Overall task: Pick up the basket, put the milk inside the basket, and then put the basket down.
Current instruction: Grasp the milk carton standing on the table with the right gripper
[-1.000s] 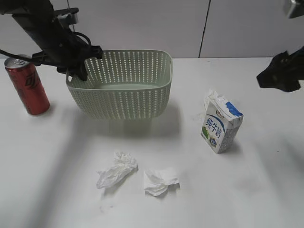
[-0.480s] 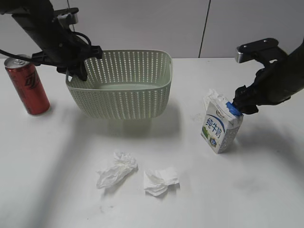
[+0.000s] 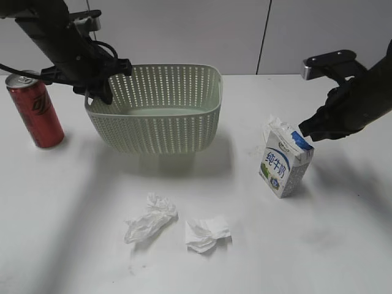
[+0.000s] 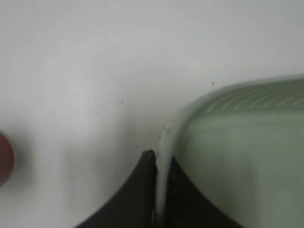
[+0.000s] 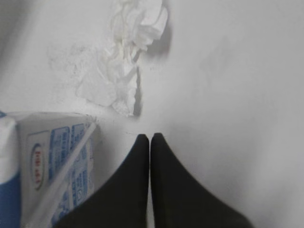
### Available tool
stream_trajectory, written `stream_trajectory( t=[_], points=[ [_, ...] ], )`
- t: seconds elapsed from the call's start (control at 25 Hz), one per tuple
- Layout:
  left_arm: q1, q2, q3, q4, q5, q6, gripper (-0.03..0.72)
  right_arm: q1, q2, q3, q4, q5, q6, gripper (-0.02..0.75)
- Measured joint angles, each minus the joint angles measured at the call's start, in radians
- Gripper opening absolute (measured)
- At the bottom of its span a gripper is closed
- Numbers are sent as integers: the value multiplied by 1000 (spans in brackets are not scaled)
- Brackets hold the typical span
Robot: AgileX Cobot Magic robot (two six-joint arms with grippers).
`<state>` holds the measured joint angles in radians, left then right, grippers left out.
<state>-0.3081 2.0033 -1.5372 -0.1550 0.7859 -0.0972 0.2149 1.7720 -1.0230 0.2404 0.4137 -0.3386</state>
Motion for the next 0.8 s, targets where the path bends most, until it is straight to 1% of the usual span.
stream_trajectory(
  t=[0.16,0.2,0.24,0.32,0.4,0.44,0.52,0.56,0.68,0.8],
  points=[
    [0,0,0,0,0,0,0,0,-91,-3,2,33,1,0],
    [0,0,0,0,0,0,0,0,-109,-3,5,39,2,21],
    [0,0,0,0,0,0,0,0,-129,-4,6,49,2,72],
    [0,0,0,0,0,0,0,0,-160,-4,8,66,2,251],
    [0,0,0,0,0,0,0,0,-186,-4,8,78,3,505],
    [0,0,0,0,1,0,0,0,-196,-4,8,85,3,568],
    [0,0,0,0,4,0,0,0,-209,-4,8,98,3,615],
    [0,0,0,0,6,0,0,0,-213,-4,8,103,3,627],
    [0,0,0,0,9,0,0,0,-230,-4,8,131,3,639],
    [0,0,0,0,13,0,0,0,-261,-4,8,191,8,639]
  ],
)
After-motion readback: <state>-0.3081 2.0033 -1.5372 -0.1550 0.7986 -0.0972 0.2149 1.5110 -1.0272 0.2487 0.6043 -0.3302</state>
